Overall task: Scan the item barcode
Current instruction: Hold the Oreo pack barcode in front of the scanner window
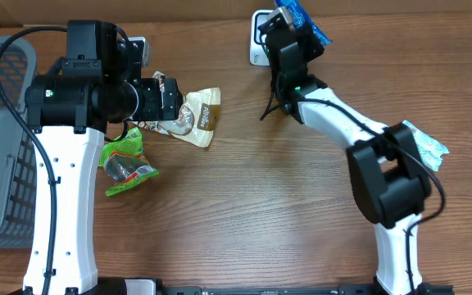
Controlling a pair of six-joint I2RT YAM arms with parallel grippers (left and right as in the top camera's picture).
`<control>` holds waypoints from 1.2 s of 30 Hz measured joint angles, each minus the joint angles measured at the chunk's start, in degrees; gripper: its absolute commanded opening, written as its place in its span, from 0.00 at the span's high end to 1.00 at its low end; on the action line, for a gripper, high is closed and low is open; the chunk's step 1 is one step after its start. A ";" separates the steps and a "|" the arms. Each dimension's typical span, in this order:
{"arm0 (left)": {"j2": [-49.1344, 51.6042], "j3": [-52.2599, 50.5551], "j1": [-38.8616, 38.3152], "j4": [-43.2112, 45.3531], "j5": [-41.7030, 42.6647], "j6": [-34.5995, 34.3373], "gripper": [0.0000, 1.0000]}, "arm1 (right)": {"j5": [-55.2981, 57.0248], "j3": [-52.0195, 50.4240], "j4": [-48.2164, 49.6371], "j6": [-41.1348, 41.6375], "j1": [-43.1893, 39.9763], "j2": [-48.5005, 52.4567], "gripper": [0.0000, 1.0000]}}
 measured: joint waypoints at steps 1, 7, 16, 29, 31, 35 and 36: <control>0.00 0.00 0.00 -0.02 -0.02 0.02 0.00 | 0.42 0.00 2.75 -2.54 0.00 0.90 0.96; 0.02 0.00 0.00 0.00 -0.02 0.02 0.00 | 2.21 0.00 14.62 -15.26 0.00 5.53 0.96; 0.00 -0.02 0.00 -0.02 -0.02 0.02 0.00 | 0.44 0.00 27.43 -23.93 -0.22 13.05 0.96; 0.00 0.00 0.00 0.00 -0.02 0.02 0.00 | -0.46 0.00 33.33 -27.30 -1.64 18.40 0.96; 0.02 0.00 0.00 0.00 -0.02 0.02 0.00 | -0.46 0.00 33.31 -27.32 -2.23 18.78 0.96; 0.02 0.00 0.00 -0.02 -0.02 0.02 0.00 | -0.46 0.00 33.55 -27.41 -3.23 18.88 0.96; 0.02 -0.02 0.00 0.00 -0.02 0.02 0.00 | -0.44 0.00 33.57 -27.43 -3.50 18.86 0.96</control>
